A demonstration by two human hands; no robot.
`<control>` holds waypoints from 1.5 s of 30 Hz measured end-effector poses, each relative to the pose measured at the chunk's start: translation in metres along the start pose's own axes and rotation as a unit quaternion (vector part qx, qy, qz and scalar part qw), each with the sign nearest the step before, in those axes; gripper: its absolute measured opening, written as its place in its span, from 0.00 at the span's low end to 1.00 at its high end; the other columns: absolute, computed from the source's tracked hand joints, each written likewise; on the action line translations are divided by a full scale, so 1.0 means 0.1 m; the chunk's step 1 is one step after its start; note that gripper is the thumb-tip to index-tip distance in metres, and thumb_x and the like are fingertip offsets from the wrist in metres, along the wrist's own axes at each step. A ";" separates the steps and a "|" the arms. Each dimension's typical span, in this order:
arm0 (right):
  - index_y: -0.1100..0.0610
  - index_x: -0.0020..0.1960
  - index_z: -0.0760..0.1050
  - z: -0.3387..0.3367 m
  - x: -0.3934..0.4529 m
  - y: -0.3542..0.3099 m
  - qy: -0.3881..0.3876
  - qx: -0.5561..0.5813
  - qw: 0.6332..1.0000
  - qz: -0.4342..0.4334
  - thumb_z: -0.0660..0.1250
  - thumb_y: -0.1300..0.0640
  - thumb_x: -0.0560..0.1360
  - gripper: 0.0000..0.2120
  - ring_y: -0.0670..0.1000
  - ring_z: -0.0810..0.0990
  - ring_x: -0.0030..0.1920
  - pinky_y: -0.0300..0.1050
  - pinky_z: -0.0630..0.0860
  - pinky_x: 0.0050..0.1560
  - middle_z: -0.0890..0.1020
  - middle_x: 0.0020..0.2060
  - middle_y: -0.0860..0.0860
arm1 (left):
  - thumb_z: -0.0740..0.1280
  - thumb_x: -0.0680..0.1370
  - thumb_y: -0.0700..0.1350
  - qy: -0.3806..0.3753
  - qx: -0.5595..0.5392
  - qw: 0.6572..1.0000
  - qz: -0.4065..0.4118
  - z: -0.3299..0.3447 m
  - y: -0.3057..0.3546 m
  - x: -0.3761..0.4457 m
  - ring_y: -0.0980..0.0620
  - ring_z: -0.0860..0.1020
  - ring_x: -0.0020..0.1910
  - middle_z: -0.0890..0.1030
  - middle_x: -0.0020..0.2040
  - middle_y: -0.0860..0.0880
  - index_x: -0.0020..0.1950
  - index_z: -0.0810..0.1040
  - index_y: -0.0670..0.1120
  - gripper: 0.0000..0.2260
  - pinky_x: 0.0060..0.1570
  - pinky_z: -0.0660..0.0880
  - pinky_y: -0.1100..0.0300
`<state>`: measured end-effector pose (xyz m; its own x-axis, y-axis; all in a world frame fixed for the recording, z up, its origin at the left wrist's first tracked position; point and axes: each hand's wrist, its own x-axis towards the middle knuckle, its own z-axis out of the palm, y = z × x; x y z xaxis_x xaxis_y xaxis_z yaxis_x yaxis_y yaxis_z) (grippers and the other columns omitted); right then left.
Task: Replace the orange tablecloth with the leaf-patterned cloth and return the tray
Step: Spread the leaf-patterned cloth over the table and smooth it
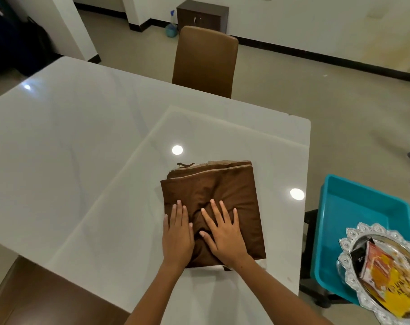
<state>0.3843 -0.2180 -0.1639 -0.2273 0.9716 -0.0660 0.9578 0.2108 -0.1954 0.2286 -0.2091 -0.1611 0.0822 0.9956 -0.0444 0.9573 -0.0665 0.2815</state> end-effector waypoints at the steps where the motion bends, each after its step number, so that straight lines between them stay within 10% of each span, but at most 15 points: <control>1: 0.47 0.76 0.54 0.00 0.01 0.00 0.002 -0.001 1.000 0.003 0.46 0.38 0.80 0.27 0.57 0.54 0.75 0.64 0.58 0.70 0.55 0.76 0.53 | 0.42 0.82 0.49 -0.005 -0.015 1.000 0.007 0.01 0.03 -0.01 0.43 0.69 0.68 0.70 0.70 0.41 0.69 0.69 0.39 0.25 0.65 0.64 0.47; 21: 0.46 0.76 0.53 0.00 0.38 0.09 0.005 0.016 1.000 0.024 0.47 0.42 0.80 0.25 0.55 0.52 0.76 0.60 0.52 0.71 0.54 0.76 0.52 | 0.44 0.83 0.52 -0.031 -0.121 0.991 0.045 0.13 -0.08 0.35 0.51 0.55 0.75 0.59 0.76 0.48 0.76 0.58 0.44 0.23 0.74 0.50 0.58; 29: 0.45 0.75 0.54 -0.20 0.71 0.17 -0.044 0.078 0.995 0.050 0.33 0.33 0.74 0.35 0.52 0.48 0.76 0.57 0.44 0.72 0.51 0.77 0.49 | 0.36 0.76 0.68 -0.097 -0.108 0.978 0.147 -0.13 -0.22 0.73 0.56 0.40 0.75 0.40 0.76 0.53 0.76 0.41 0.49 0.34 0.75 0.44 0.55; 33: 0.48 0.69 0.68 -0.29 0.44 0.23 0.033 0.105 0.987 0.118 0.34 0.31 0.74 0.38 0.51 0.55 0.75 0.56 0.46 0.73 0.62 0.74 0.50 | 0.53 0.73 0.73 -0.148 -0.033 0.930 0.335 -0.24 -0.38 0.51 0.54 0.42 0.76 0.44 0.78 0.50 0.78 0.46 0.46 0.44 0.74 0.41 0.55; 39: 0.43 0.68 0.69 -0.15 -0.07 0.20 0.088 0.091 0.979 0.157 0.48 0.32 0.77 0.27 0.52 0.53 0.75 0.65 0.55 0.71 0.60 0.74 0.51 | 0.76 0.65 0.51 -0.170 0.015 0.892 0.418 -0.26 -0.48 0.72 0.47 0.70 0.68 0.70 0.70 0.45 0.71 0.68 0.45 0.36 0.63 0.69 0.50; 45: 0.45 0.74 0.59 -0.13 -0.27 0.06 0.111 0.111 0.957 0.243 0.57 0.24 0.66 0.43 0.57 0.59 0.74 0.64 0.47 0.69 0.58 0.75 0.56 | 0.59 0.81 0.46 -0.170 -0.081 0.918 0.350 -0.61 -0.34 0.89 0.49 0.66 0.71 0.65 0.74 0.47 0.76 0.59 0.47 0.23 0.70 0.58 0.62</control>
<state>0.3984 -0.2412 -0.1507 0.3034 0.9529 0.0036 0.8743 -0.2768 -0.3988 0.1866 -0.1144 -0.1159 0.7695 0.6326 -0.0877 0.5854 -0.6437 0.4930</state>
